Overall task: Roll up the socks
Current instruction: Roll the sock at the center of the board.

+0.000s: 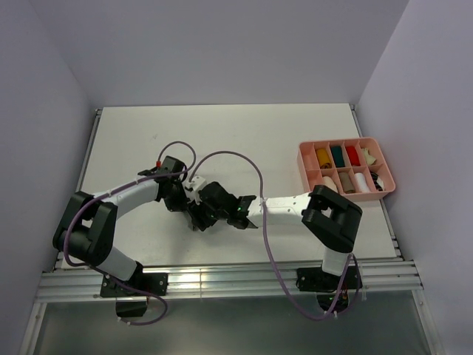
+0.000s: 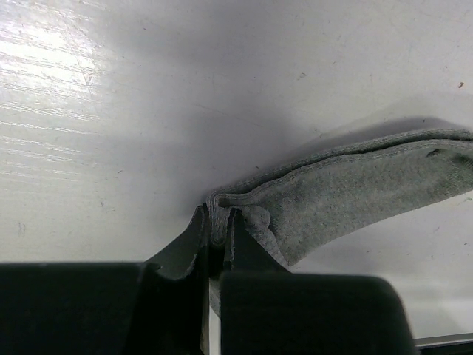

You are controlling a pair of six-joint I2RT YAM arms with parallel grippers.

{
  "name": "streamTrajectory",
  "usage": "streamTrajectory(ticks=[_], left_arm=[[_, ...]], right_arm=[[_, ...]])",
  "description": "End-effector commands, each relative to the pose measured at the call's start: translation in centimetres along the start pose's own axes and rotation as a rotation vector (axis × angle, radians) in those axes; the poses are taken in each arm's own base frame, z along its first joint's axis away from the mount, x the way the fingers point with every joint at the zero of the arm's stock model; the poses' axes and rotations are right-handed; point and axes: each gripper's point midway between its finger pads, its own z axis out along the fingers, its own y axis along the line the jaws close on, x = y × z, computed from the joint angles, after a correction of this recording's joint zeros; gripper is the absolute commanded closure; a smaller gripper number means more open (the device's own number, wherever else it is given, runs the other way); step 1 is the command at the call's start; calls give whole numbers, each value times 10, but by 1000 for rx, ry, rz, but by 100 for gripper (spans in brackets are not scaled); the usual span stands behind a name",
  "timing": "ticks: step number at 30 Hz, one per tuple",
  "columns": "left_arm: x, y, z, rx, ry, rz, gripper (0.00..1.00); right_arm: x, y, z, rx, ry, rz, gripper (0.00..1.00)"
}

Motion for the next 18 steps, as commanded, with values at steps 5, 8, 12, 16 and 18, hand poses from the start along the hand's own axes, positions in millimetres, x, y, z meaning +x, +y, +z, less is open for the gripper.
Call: streamTrajectory(ticks=[5,8,12,16,18], left_arm=[[29,17,16,-57,90,14,99],[29,13,15,-35,91,1,99],[27,8,8,-2,62,-31,85],[19,4,-2,35,10,-81,64],[18,1,-7,74,-11,-118,57]], right_arm=[[-22,7,19,3,-81,12,54],[-16,8,28,-9,-62,25,76],[-12,17,27,-70,-68,63,100],[-4,12,23,-130,-82,189,100],[0,1,24,-164,-87,259,100]])
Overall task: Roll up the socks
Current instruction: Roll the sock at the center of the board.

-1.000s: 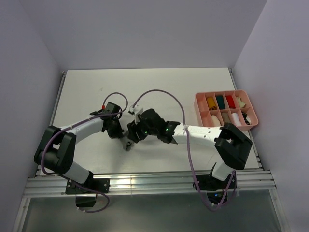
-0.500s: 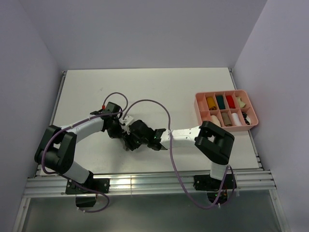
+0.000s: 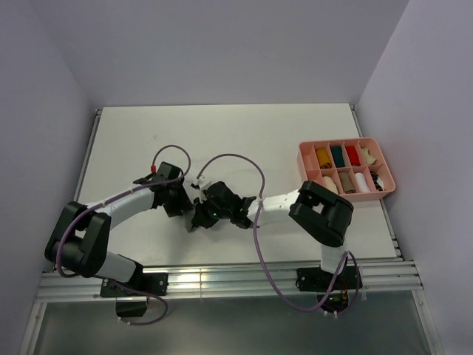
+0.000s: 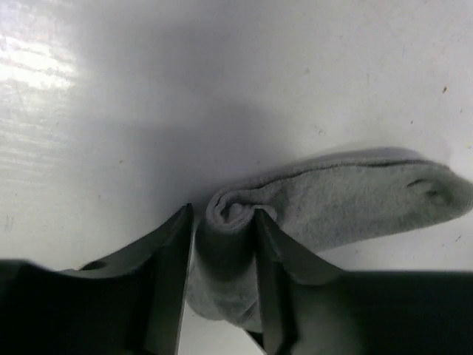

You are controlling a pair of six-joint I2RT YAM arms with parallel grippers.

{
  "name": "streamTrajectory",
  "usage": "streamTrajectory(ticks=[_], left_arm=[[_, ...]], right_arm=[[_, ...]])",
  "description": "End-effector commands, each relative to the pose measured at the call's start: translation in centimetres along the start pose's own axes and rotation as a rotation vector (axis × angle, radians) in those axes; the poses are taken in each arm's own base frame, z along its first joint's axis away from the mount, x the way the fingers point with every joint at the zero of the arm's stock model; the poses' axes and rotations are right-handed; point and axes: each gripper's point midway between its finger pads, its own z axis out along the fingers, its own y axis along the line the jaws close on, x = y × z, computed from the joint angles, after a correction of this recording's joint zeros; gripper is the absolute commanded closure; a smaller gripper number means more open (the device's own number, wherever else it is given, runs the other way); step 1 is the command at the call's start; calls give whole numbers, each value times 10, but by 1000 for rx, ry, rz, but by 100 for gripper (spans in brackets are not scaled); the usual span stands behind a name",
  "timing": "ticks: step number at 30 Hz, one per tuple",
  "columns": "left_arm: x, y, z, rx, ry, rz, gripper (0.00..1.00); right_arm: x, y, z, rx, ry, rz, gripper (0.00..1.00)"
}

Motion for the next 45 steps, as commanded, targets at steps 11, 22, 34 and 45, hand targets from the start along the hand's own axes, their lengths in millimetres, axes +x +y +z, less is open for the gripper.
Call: streamTrajectory(ticks=[11,22,34,45], left_arm=[[-3,-3,-34,208,-95,-191,41],[4,-9,-29,395,-129,-260,42],[15,12,1,310,-98,-284,58],[16,28,5,139,-50,-289,68]], right_arm=[[-8,-10,-6,-330,-2,330,100],[1,-19,-2,-433,78,444,100],[-2,-36,0,-414,110,462,88],[-59,-66,-39,-34,-107,143,39]])
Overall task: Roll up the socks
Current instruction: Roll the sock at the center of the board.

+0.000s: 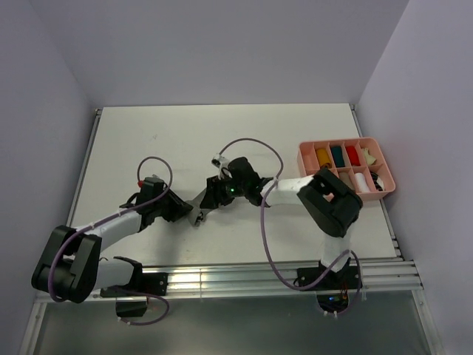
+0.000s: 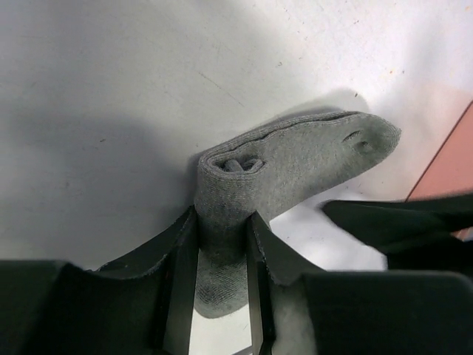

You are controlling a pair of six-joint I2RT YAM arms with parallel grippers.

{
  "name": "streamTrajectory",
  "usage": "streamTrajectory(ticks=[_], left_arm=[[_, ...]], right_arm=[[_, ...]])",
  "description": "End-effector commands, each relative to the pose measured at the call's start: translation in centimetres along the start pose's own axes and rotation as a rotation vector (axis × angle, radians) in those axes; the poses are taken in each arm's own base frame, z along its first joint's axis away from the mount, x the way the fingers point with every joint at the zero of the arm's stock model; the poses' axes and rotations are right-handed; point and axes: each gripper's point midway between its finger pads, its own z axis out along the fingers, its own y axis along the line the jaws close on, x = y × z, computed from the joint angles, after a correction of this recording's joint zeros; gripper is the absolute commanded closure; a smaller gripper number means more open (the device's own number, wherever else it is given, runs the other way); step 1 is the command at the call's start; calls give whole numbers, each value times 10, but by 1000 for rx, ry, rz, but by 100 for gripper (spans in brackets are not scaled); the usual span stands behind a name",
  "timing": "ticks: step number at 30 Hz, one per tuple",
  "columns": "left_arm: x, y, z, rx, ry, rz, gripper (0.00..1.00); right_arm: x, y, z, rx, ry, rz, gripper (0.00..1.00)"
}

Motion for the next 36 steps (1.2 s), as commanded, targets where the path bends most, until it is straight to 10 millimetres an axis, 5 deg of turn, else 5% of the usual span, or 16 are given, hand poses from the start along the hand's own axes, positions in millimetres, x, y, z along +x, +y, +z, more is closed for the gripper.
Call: streamTrajectory(ticks=[1,4,9,21,36], left_arm=[[-3,31,-1,-180,-11,24,68],[-8,27,-4,-215,-10,45,68],[-12,18,-5,-253,12,83,66],[-5,10,3,-276,93,107,66],[-1,15,7,-313,135,126,66]], right_arm=[[-37,-3,-27,213,-163,-232,35],[-48,11,-34,319,-218,-393,30],[-32,36,-15,414,-176,-615,30],[-12,55,20,516,-147,-869,29],[16,29,54,579,-61,-957,30]])
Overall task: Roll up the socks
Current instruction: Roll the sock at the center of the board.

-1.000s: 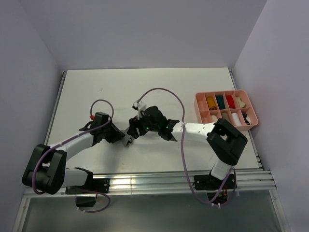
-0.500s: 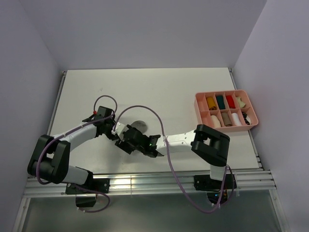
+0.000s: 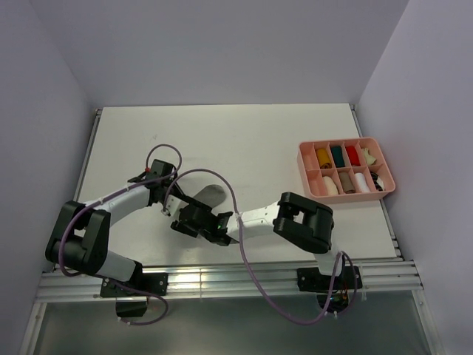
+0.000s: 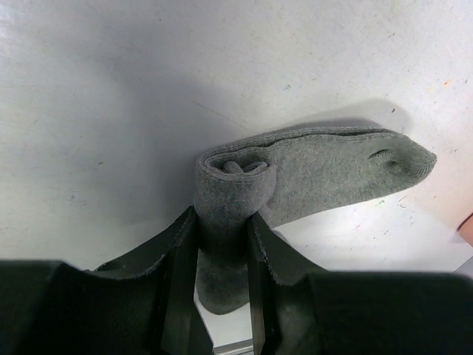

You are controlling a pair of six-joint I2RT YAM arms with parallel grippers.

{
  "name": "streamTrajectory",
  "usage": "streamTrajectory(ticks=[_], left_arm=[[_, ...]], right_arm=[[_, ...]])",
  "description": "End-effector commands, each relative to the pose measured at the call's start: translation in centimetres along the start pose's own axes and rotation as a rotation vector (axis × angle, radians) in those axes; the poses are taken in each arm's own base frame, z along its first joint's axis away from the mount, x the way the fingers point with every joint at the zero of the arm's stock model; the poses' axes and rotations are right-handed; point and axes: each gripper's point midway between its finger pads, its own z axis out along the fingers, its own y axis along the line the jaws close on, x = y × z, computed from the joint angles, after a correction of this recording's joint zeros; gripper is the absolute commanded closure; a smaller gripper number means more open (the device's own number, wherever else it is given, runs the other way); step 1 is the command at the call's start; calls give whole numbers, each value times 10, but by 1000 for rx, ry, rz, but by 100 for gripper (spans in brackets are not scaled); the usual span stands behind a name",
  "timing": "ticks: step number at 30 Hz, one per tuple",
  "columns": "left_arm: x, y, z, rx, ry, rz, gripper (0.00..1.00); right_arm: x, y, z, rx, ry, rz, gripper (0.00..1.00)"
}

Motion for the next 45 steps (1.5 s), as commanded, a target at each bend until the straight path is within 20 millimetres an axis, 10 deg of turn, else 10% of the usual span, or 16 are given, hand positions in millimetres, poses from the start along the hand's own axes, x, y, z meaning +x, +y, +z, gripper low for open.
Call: streamTrajectory(ticks=[1,5,14,29,45], left_arm=[[10,19,7,-76,36,33,66],[10,17,7,-69,41,40,66],[9,9,5,-29,43,65,57],[-35,-25,-26,202,-144,-43,31],[-12,-22,-22,384,-104,-83,33]], right_arm=[[-2,-1,9,42,-8,-6,31],[10,-3,13,63,16,-12,40],[28,-9,9,-14,45,93,99],[28,1,-13,-539,57,558,100],[58,-4,5,-797,185,911,100]])
